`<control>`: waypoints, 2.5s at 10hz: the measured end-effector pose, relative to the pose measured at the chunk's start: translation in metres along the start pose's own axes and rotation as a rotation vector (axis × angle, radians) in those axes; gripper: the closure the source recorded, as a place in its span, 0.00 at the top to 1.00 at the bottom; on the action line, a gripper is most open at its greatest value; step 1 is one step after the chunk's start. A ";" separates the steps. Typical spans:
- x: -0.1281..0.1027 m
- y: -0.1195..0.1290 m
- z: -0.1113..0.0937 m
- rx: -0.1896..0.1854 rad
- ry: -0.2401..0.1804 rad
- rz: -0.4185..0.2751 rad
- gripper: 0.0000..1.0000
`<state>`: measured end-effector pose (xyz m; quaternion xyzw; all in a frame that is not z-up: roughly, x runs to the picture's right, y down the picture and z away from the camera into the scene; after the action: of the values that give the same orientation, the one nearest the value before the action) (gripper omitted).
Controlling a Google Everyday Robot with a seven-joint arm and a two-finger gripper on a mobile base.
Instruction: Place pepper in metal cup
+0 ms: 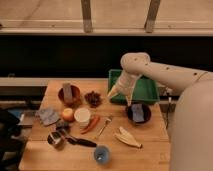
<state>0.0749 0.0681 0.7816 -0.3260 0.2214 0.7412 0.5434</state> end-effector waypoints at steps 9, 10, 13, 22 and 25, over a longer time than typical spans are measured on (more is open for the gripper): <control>0.030 0.019 0.046 0.029 0.056 -0.044 0.74; 0.035 0.017 0.054 0.038 0.069 -0.043 0.74; 0.043 0.018 0.066 0.059 0.092 -0.047 0.74; 0.072 0.045 0.110 0.117 0.176 -0.123 0.74; 0.073 0.073 0.123 0.115 0.195 -0.173 0.74</control>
<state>-0.0384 0.1780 0.8113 -0.3828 0.2863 0.6424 0.5990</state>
